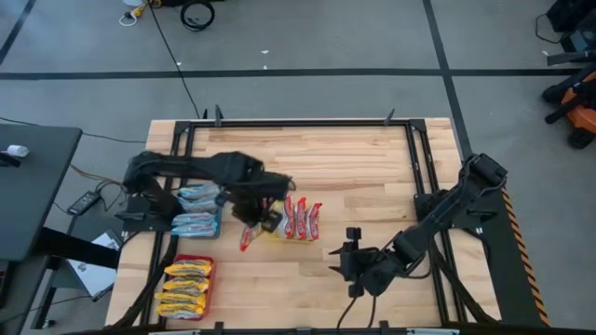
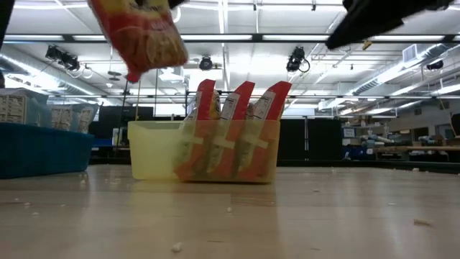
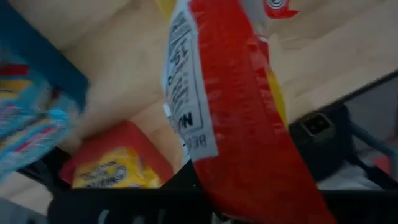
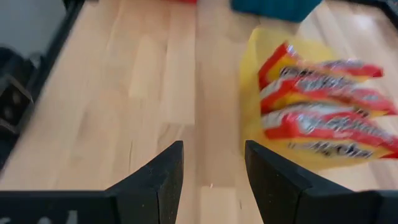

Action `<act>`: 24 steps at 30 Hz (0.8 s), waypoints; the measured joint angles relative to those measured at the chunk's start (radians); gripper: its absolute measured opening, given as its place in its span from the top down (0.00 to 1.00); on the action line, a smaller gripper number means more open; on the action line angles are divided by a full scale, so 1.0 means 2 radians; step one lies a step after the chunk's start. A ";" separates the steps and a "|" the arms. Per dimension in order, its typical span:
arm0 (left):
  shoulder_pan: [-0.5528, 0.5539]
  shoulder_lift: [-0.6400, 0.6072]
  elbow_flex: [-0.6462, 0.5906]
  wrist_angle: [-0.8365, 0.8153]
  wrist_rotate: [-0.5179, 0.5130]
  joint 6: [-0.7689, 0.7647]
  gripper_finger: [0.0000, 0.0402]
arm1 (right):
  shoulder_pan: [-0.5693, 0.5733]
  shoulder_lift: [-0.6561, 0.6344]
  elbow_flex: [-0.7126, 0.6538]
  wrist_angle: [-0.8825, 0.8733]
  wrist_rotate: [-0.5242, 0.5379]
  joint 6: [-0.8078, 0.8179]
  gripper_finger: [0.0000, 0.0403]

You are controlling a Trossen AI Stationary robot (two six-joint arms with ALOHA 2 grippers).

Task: Sort Maruchan noodles
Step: Put the red noodle pack into the yellow bin

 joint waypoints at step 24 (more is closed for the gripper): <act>0.116 0.161 -0.001 -0.008 0.188 0.159 0.94 | -0.020 0.136 0.000 0.064 -0.016 -0.002 0.56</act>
